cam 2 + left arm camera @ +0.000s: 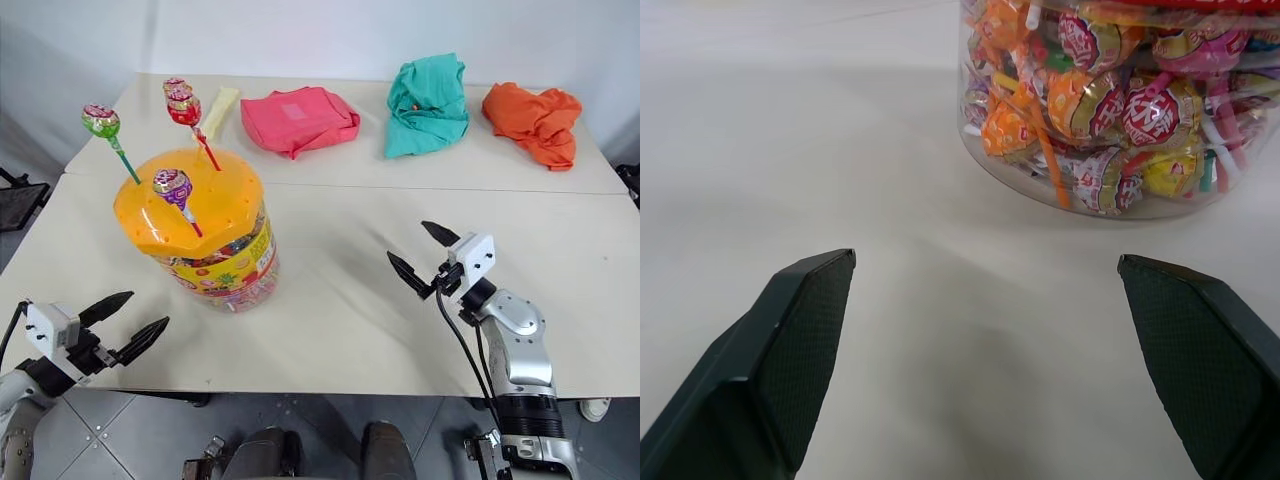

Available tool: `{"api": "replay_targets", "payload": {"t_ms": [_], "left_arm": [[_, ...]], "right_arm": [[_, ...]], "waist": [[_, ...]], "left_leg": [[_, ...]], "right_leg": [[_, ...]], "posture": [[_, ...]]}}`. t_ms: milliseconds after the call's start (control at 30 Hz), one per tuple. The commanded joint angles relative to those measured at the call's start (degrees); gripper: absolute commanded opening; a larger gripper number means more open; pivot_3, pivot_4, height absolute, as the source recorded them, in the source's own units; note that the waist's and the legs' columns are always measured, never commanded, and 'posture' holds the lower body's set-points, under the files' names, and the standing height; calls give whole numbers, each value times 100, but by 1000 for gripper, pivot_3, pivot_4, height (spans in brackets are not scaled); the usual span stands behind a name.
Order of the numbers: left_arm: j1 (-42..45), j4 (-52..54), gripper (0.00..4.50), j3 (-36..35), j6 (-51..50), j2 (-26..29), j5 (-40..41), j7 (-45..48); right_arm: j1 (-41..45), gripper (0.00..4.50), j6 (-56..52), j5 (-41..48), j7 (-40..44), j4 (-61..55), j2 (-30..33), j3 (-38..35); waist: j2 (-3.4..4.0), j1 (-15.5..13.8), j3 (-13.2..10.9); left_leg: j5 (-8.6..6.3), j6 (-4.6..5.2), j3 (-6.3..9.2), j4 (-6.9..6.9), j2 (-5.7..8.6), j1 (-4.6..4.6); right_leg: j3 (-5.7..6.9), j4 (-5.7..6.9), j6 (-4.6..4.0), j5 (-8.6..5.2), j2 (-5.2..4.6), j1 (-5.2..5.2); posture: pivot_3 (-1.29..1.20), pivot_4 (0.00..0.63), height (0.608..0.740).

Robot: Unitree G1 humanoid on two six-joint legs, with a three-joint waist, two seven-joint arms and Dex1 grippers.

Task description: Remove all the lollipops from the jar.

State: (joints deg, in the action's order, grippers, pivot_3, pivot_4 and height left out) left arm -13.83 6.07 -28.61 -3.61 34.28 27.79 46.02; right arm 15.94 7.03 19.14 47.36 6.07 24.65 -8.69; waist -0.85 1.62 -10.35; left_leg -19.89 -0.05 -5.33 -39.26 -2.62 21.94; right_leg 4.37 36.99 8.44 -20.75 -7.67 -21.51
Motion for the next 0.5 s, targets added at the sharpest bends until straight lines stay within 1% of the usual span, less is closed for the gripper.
{"api": "replay_targets", "payload": {"t_ms": [33,100,167,200,233,267,300,400,500], "left_arm": [[56,28,4465,-121,66,111,64,78],[203,-91,4465,-185,79,141,92,33],[366,-282,4465,-337,-8,254,304,195],[573,-418,4465,-623,-251,280,819,290],[719,-593,4465,-887,-601,447,1286,490],[817,-715,4465,-1065,-857,567,1598,632],[863,-842,4465,-1138,-1031,734,1717,827],[1049,-1234,4465,-1179,-1401,1103,1912,1313],[1698,-1701,4465,-1133,-1583,1340,2085,1639]], "right_arm": [[-37,4500,121,185,399,-134,189,23],[-116,4500,100,505,724,-349,227,-25],[-220,4500,-219,1080,980,-777,306,-160],[-301,4500,-548,1522,1047,-1160,415,-291],[-421,4500,-741,2051,1135,-1654,541,-531],[-507,4500,-870,2410,1183,-1993,629,-705],[-617,4500,-1122,2805,1244,-2386,837,-874],[-666,4500,-1652,3426,899,-3090,1154,-1137],[-753,4500,-1847,3967,754,-3747,1241,-1327]], "waist": [[0,-1,0],[0,-9,0],[0,-6,0],[0,-7,0],[0,-13,-1],[-1,-14,0],[-1,-14,0],[-1,-8,1],[-1,-12,0]], "left_leg": [[0,0,0,0,0,0],[0,0,0,0,1,0],[0,0,1,0,1,0],[0,0,0,0,0,0],[0,0,2,0,-1,0],[0,0,4,0,-3,1],[0,0,9,-1,-6,2],[0,0,9,-1,-3,-2],[-1,-1,4,3,-3,-24]], "right_leg": [[0,0,0,0,0,0],[0,0,0,0,0,1],[1,0,0,0,0,1],[1,0,0,0,0,1],[2,2,0,0,1,1],[2,4,0,0,0,0],[7,4,0,0,1,0],[6,2,0,0,-1,4],[5,5,-1,0,3,21]], "posture": [[0,150,740],[0,150,740],[0,150,740],[0,150,740],[0,150,740],[0,150,740],[0,150,740],[0,150,740],[0,150,740]]}}
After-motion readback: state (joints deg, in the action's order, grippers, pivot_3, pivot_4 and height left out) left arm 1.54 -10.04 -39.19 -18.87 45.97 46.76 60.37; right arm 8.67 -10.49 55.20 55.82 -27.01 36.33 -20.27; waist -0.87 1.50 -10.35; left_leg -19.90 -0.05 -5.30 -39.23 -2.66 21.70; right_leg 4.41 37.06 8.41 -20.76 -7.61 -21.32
